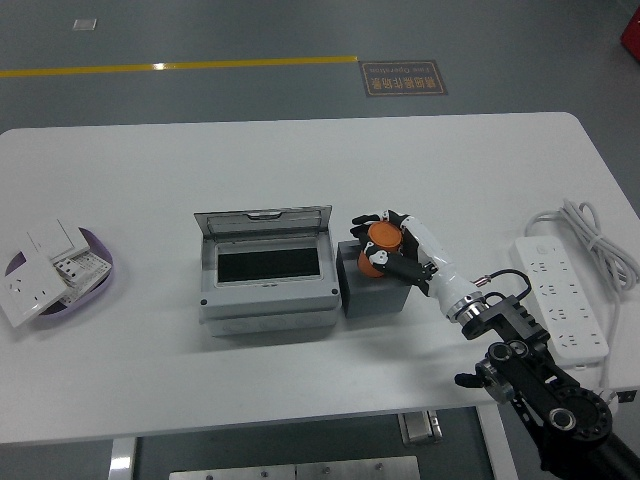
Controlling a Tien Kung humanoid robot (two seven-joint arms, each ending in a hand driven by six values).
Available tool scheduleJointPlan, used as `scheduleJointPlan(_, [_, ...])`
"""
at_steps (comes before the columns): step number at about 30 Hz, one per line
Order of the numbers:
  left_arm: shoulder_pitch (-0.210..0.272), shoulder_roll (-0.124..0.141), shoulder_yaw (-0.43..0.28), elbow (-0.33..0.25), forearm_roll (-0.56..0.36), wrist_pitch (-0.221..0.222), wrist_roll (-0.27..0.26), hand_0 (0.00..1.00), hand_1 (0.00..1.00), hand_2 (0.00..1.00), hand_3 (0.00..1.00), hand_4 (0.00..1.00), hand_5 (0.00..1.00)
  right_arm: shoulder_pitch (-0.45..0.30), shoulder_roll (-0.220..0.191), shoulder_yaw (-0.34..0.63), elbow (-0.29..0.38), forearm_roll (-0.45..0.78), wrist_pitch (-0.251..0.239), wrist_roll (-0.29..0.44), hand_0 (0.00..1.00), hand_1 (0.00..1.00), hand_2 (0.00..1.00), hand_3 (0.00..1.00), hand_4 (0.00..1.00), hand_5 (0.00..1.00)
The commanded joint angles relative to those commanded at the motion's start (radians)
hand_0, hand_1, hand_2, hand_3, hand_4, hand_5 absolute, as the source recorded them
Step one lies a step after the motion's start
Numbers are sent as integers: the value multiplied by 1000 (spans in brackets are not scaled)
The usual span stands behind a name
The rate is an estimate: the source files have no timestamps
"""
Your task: Pick up the cylinder from the cube,place it in the box,flap close box
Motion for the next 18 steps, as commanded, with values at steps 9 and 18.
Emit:
scheduleJointPlan(9, [0,-1,-2,0,2,0,0,638,673,676,712,768,309,3,-8,-7,61,10,-37,14,649,586,515,464,41,2])
scheduleJointPlan(18, [3,-3,-4,0,3,0,-1,638,673,676,713,768,307,-8,-26,-54,232,-50,-131,-27,664,588,517,465,63,2])
